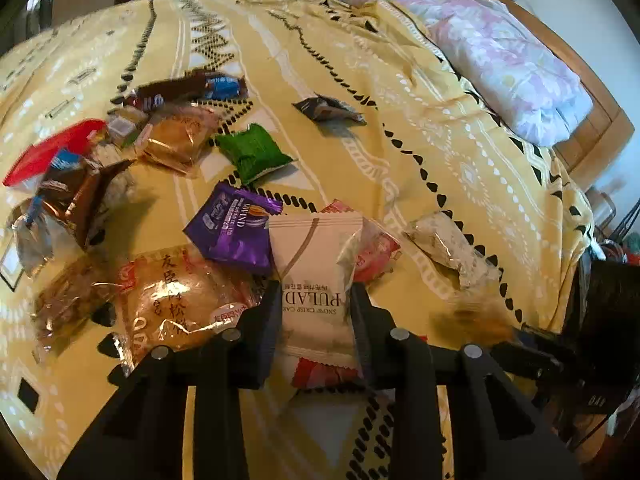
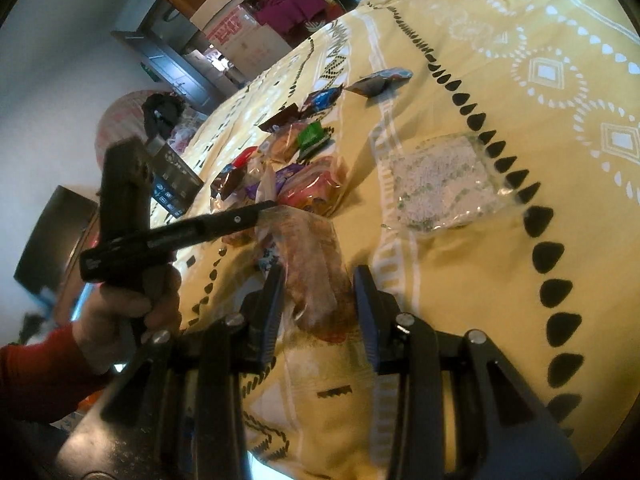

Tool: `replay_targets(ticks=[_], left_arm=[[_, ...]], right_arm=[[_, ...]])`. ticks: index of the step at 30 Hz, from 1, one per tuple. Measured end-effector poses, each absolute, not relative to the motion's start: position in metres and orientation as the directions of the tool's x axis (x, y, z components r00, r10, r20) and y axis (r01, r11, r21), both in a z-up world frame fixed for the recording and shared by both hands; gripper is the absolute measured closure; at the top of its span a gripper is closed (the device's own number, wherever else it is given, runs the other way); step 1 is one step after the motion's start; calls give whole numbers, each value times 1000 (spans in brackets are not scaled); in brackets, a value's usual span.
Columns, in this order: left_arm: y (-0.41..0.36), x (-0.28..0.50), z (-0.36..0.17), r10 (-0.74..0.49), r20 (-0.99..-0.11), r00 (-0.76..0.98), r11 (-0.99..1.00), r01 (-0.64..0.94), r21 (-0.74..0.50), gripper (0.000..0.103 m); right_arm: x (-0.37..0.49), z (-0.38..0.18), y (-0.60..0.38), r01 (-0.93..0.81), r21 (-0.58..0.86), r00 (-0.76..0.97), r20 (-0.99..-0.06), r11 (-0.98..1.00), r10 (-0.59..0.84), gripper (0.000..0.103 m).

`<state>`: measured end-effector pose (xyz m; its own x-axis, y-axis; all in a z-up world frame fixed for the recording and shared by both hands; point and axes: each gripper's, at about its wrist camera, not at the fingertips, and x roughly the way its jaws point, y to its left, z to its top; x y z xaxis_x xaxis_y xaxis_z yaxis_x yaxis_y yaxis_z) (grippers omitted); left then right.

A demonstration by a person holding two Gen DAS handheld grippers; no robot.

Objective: Organize snacks
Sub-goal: 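Grasp the clear peanut-brittle packet with the right tool while the left tool grasps the white PULAD packet, then carry both held packets over the glass bowl with both tools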

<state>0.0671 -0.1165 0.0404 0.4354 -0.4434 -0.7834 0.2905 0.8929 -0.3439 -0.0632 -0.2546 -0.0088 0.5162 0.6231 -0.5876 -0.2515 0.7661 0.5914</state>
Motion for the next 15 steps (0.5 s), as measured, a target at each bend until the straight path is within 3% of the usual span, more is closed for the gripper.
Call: replay_targets(ticks=[2,5,10,11,12,15], left_arm=[[-111,59,49,-443,-768,463,894,292,-340,69],[-102,49,67,-429,-747,509,902,290,-320,69],[-76,36,87,-389,-742,546,921,257,-294,69],[-70,33,88,-383,-742,550,924,249,-292,69],[-64,30,89,-377,-744,551,926,239,-292,69],[-47,21,88,-363,-752,550,932,207,-298,69]], right_arm=[[-65,-5,-254,-256,586,528,-581,769,619,69],[-66,2,-251,-277,575,535,-573,770,621,80],[-56,4,-232,-325,446,489,-675,834,552,78],[-56,5,-232,-333,440,485,-678,834,552,73],[-58,7,-232,-347,438,472,-683,829,558,60],[-68,12,-228,-379,371,480,-705,848,523,37]])
